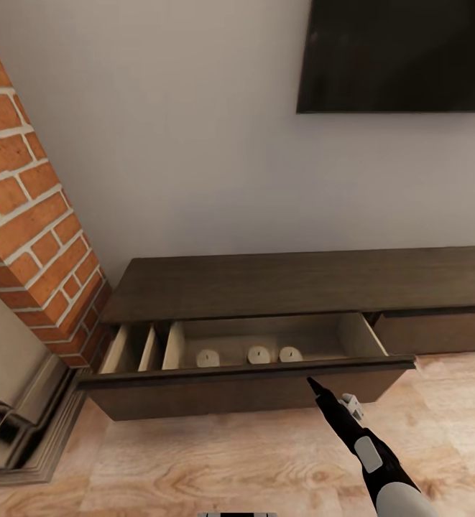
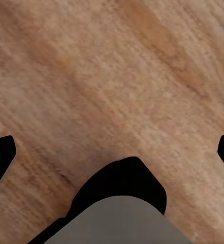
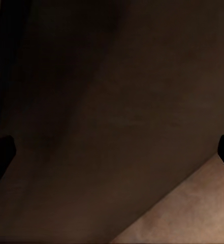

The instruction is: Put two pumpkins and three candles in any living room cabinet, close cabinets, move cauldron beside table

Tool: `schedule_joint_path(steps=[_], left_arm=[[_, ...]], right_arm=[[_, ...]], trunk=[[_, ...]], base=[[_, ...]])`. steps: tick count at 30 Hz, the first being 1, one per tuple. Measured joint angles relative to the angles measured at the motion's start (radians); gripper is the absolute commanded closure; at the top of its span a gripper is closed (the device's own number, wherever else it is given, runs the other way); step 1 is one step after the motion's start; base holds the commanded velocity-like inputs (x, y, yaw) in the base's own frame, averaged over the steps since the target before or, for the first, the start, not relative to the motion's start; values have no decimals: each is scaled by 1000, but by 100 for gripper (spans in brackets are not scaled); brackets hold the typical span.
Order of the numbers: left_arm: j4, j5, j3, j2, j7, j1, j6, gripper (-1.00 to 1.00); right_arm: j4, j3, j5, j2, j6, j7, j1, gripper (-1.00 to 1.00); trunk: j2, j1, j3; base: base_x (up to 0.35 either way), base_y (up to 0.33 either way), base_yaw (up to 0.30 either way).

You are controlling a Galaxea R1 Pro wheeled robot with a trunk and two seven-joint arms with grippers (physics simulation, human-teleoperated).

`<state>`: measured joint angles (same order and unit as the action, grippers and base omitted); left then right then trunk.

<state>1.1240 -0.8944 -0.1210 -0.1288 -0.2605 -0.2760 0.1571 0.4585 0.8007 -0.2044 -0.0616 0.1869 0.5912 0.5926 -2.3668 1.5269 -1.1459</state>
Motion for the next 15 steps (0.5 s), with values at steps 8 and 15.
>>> schedule_joint_path(steps=[8,15], left_arm=[[0,0,1,0,0,0,0,-100],[0,1,1,0,0,0,0,-100]], right_arm=[[0,0,0,0,0,0,0,-100],[0,-2,-2,-1,10,-58,13,-100]], trunk=[[0,0,0],[0,0,0]], base=[[259,188,0],[210,78,0]])
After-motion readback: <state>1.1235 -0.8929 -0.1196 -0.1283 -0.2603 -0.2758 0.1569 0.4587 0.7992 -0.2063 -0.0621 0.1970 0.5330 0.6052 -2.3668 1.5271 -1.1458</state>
